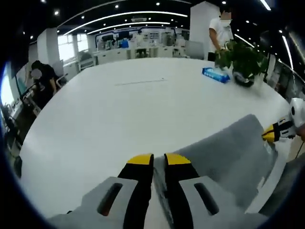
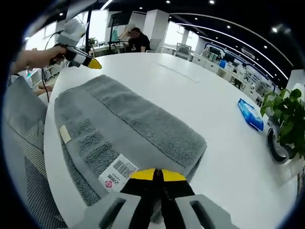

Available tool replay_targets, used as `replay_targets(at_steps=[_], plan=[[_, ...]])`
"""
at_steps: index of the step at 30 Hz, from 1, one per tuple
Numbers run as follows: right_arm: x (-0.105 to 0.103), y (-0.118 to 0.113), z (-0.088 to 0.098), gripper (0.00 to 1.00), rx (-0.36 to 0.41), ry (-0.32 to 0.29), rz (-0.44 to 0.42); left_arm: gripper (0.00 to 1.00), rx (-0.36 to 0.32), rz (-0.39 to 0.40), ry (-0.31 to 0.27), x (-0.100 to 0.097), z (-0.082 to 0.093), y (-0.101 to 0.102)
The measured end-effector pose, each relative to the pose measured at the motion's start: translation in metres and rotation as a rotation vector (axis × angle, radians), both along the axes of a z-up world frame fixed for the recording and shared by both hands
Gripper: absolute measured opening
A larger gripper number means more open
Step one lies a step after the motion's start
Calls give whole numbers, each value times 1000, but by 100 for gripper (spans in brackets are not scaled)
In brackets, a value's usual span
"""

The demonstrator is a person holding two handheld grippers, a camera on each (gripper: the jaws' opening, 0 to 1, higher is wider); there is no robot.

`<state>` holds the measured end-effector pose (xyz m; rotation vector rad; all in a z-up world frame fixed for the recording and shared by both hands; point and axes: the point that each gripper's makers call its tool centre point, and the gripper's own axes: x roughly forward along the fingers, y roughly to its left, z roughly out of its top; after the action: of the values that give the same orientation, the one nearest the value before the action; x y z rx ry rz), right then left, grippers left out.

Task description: Open the folded towel by lifting each exposed corner and separating the folded layers until the towel lies flat within the target outline without major curled edges

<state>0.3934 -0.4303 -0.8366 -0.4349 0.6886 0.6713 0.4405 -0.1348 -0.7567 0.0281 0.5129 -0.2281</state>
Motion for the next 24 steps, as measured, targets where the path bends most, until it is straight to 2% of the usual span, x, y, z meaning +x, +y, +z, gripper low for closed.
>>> replay_targets(at_steps=[1, 3, 4, 6, 7, 8, 9, 10, 11, 12, 14, 16, 18, 19, 20, 21, 22, 23, 24], plan=[[4, 6, 11, 11, 56, -29, -21, 16, -10, -2, -22, -2, 7, -6], [10, 21, 31, 23, 140, -107, 1, 17, -26, -23, -79, -6, 17, -24], [10, 26, 36, 26, 160, -120, 2, 17, -40, -30, -77, -9, 15, -32], [4, 43, 43, 23, 175, -147, 72, 17, -46, -66, -59, -18, 6, -53], [-1, 52, 42, 18, 167, -140, 106, 17, -20, -111, -37, -23, -5, -65], [-6, 57, 40, 8, 159, -129, 130, 16, 1, -134, -12, -27, -15, -71], [-14, 67, 36, 2, 152, -110, 178, 14, 6, -166, 30, -32, -28, -80], [-20, 73, 33, 1, 159, -87, 199, 14, -37, -174, 59, -34, -34, -87], [-29, 81, 27, 3, 168, -44, 227, 14, -147, -151, 108, -38, -42, -97], [-34, 86, 25, 2, 166, -30, 246, 13, -168, -137, 130, -40, -47, -99], [-45, 97, 21, 1, 167, -5, 294, 13, -146, -138, 119, -39, -54, -99], [-57, 105, 12, 1, 149, 34, 335, 13, -71, -178, 150, -45, -62, -101], [-66, 108, -3, 1, 91, 74, 374, 13, -30, -223, 130, -45, -63, -109], [-66, 107, -8, 1, 54, 76, 383, 13, -17, -244, 147, -48, -68, -112], [-62, 109, -9, 1, 47, 37, 390, 13, -3, -259, 193, -52, -78, -115], [-62, 111, -7, 1, 57, 31, 394, 13, 15, -260, 207, -53, -84, -116], [-62, 109, -7, 1, 64, 45, 378, 13, 71, -274, 181, -51, -88, -117], [-61, 109, -7, 1, 73, 48, 366, 12, 140, -325, 122, -48, -85, -119], [-62, 109, -8, 1, 74, 42, 375, 11, 279, -441, 52, -50, -83, -123]])
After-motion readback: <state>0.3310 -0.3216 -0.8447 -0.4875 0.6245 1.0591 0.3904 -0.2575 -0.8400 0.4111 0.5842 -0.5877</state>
